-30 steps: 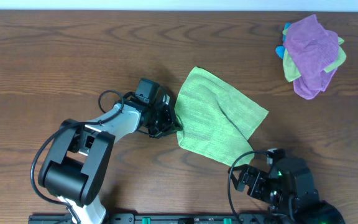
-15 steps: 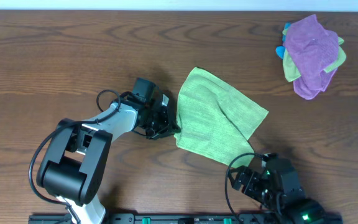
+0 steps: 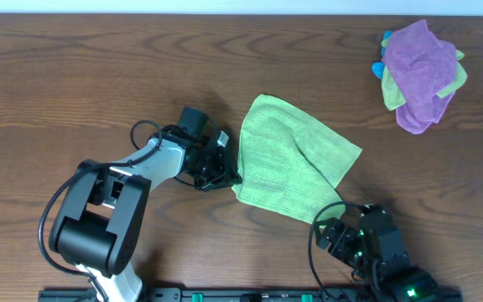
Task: Fold the cloth
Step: 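Grasp the cloth's left corner with left gripper, right gripper its right corner, then lift the green cloth with both grippers and stretch it apart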
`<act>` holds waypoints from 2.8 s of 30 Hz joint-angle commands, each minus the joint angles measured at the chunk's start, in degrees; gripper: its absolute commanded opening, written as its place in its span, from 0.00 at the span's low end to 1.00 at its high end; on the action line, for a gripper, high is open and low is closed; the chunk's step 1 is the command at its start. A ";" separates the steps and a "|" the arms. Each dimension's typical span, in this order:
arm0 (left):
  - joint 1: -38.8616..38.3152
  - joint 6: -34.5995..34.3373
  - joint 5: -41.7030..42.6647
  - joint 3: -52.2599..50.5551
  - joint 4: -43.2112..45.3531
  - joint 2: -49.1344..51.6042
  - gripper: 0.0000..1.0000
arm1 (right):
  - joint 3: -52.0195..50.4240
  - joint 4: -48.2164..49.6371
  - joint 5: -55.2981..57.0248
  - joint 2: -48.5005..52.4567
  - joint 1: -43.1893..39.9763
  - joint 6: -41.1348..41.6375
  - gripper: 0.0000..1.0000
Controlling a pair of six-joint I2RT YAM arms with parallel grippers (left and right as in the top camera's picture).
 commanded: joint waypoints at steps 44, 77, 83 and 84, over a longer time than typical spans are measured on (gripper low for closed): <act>6.95 12.83 5.05 0.33 -10.16 0.35 0.06 | -3.32 37.00 2.32 36.54 0.17 2.27 0.01; 9.62 -22.03 -3.50 3.65 32.15 -14.69 0.06 | 40.13 36.06 0.20 56.96 -9.01 -18.49 0.01; 10.71 -23.04 -4.52 10.56 33.53 -10.93 0.06 | 50.45 36.04 -0.07 65.55 -9.68 -20.13 0.01; 10.71 -23.04 -4.63 12.00 33.53 -10.10 0.06 | 51.89 36.04 -0.09 66.55 -9.68 -20.63 0.01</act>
